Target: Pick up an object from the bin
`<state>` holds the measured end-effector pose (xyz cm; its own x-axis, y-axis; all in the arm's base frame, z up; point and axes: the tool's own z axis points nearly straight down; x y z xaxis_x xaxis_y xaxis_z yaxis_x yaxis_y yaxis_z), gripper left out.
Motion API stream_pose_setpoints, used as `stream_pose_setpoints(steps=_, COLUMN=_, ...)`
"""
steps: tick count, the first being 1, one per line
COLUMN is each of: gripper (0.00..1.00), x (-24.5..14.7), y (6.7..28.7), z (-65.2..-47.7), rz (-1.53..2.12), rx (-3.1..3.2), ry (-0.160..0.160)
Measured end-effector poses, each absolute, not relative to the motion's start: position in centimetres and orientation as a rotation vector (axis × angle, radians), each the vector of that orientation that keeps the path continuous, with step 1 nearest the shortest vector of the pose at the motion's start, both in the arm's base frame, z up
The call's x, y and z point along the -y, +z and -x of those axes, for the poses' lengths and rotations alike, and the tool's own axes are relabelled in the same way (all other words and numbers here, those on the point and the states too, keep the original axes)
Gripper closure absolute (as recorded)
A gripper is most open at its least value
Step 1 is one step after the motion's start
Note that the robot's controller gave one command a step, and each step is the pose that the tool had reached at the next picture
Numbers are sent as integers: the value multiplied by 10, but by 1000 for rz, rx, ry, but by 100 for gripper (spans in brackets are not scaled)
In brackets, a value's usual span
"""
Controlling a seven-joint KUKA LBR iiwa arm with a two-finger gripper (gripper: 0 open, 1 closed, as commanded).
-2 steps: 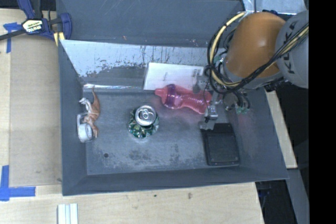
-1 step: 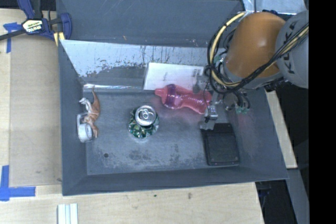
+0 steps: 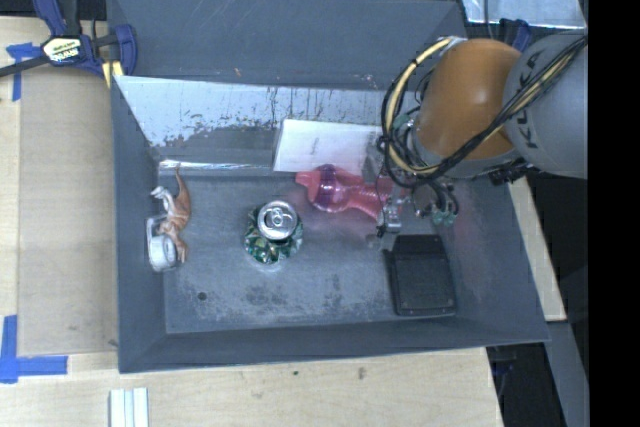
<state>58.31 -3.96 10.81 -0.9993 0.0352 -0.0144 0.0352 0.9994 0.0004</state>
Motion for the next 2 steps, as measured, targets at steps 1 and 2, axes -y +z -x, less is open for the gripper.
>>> stream_pose_setpoints(steps=1, gripper=0, x=33, y=87, z=-595, rz=-239, rx=-3088, ry=-2)
stream_pose_setpoints(steps=2, gripper=100, x=35, y=95, z=-583, rz=-236, rx=-3122, ry=-1)
